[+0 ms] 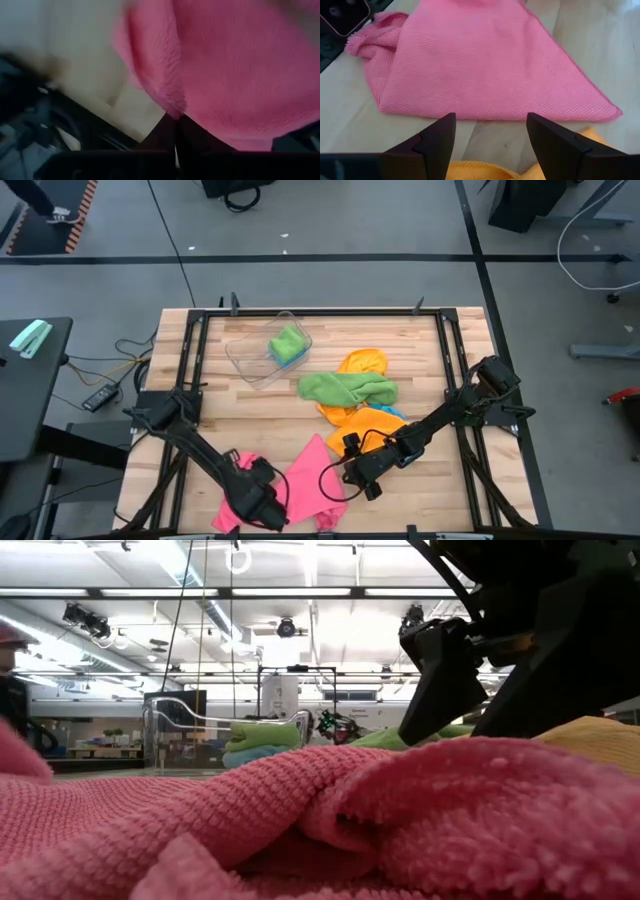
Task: Fold microfiber towels
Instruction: Fold the left pink microfiber towel
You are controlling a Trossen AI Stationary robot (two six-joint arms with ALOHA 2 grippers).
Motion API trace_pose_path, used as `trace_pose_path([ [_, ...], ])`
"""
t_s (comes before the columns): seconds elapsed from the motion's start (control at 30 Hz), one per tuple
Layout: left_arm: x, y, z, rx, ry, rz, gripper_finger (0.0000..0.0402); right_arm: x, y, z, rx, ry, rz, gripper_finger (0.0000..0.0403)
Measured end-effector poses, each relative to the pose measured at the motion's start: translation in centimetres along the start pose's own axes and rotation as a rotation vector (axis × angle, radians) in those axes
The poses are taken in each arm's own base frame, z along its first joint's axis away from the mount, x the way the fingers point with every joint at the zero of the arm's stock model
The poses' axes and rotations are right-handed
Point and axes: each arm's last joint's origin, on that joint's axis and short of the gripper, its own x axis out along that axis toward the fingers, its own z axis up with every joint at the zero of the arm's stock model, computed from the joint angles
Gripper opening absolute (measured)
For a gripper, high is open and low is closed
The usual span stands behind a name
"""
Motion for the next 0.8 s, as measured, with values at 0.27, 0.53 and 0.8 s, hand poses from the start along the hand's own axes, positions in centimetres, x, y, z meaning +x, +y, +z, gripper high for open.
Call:
trace_pose_path([
  [0.27, -3.2, 1.7, -0.6, -0.02, -0.249, -0.044, 0.0005, -0.1, 0.0, 1.2, -0.016, -0.12, 0.001, 0.0252],
  [0.53, -6.1, 3.7, -0.5, -0.056, -0.533, -0.117, 0.0009, -0.2, 0.4, 1.4, -0.113, -0.146, 0.002, 0.0252],
  [0.8, -9.8, 6.0, -0.6, -0.115, -0.899, -0.205, 0.0006, -3.1, 2.1, 3.9, -0.215, -0.254, -0.081, 0.0252],
])
